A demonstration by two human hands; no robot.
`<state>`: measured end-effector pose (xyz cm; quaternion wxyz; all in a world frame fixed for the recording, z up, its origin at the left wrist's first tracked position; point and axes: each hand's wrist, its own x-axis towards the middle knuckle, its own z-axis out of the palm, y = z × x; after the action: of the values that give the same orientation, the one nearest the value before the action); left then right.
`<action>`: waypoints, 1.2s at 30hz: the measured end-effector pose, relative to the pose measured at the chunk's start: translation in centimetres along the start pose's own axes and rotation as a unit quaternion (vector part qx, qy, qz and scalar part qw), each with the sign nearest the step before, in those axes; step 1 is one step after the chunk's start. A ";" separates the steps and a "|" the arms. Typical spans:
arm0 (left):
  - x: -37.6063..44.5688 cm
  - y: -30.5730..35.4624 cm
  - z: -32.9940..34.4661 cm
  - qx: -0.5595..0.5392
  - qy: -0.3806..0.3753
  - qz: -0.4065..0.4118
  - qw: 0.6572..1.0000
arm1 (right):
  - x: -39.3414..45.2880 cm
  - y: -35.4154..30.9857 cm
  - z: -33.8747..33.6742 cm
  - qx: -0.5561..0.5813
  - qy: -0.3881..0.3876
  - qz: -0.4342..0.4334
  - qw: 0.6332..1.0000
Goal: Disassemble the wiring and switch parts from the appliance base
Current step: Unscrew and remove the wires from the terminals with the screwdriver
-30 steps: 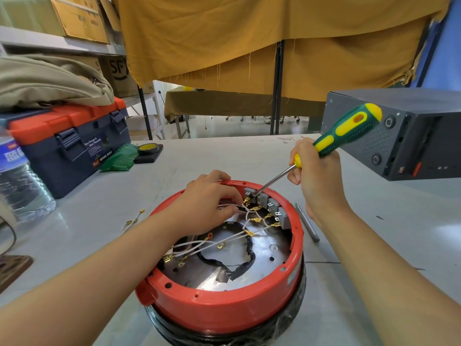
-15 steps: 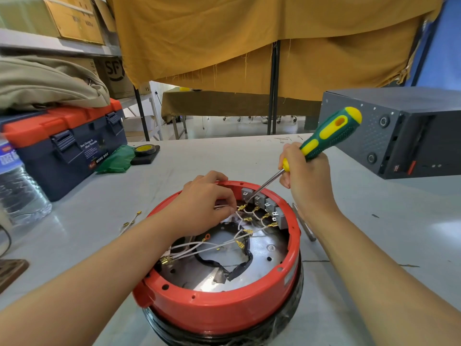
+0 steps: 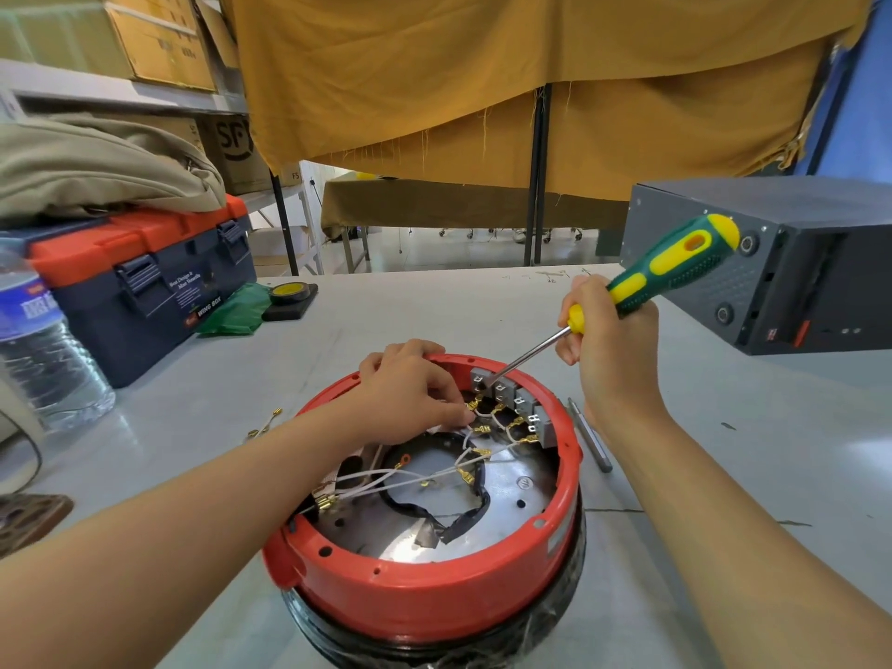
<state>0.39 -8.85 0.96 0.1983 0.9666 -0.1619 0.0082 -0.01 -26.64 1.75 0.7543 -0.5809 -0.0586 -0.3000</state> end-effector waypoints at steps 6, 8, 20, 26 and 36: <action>0.2 -0.4 -0.7 -0.187 0.012 -0.017 0.982 | 0.1 0.0 -0.1 0.007 0.011 0.008 1.000; 0.0 -0.4 -0.9 -0.246 0.014 -0.019 0.969 | 0.2 0.0 -0.2 0.004 0.012 0.008 1.000; -0.7 -1.1 -2.9 -0.530 0.073 -0.061 0.842 | 0.1 0.0 -0.1 0.018 0.011 0.019 1.000; -0.9 -1.8 -3.8 -0.649 0.144 -0.099 0.741 | -0.2 0.5 0.0 -0.003 -0.023 0.021 1.000; -3.8 -5.7 -6.6 -0.668 0.239 -0.160 0.686 | -0.2 1.0 -0.2 0.028 -0.169 0.138 0.975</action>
<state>-1.12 -0.21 4.57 0.8219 0.5548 0.0851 0.0973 0.32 -26.56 0.76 0.7838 -0.6042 -0.1127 -0.0884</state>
